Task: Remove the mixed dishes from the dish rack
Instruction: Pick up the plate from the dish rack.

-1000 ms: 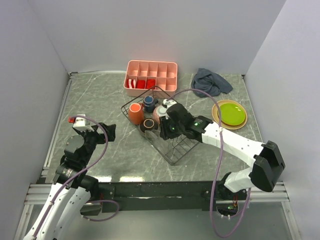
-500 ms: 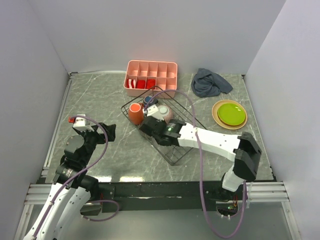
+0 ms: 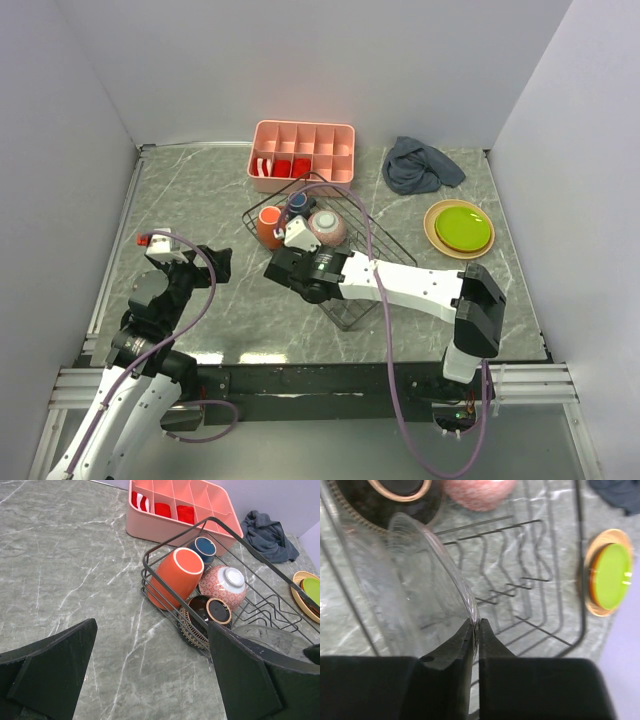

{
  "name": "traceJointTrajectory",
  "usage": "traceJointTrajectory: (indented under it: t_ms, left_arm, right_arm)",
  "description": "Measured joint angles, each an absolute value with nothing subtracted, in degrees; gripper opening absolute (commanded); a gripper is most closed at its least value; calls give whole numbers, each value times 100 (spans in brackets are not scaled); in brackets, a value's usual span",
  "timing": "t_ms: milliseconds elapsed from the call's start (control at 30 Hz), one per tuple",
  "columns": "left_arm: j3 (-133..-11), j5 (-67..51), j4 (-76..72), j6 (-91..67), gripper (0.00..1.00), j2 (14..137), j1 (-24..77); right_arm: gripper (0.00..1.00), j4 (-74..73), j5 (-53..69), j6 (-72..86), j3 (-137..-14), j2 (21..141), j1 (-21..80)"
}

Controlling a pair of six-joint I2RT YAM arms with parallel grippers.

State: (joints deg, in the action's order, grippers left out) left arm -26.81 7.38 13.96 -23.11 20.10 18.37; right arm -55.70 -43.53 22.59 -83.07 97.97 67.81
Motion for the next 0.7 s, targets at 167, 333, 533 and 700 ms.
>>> traceJointTrajectory:
  t_ms: [167,333,533,700]
  left_arm:
    - [-2681,738,1393,-2311,99,2010,1837]
    - [-2681,738,1393,-2311,100,2010,1837]
    - [-2681,738,1393,-2311,99,2010,1837]
    - [-2681,738,1391,-2311,100,2010,1837]
  right_arm:
    - [0,-5968,-4766,2246,-8591,9931,6831]
    - [0,-6276,-5028,2235,-8829,10077,6963]
    - [0,-6578,-5175,2156,-9037,10071,7041]
    - [0,-6836,-5271,2102,-9301,10036,7048]
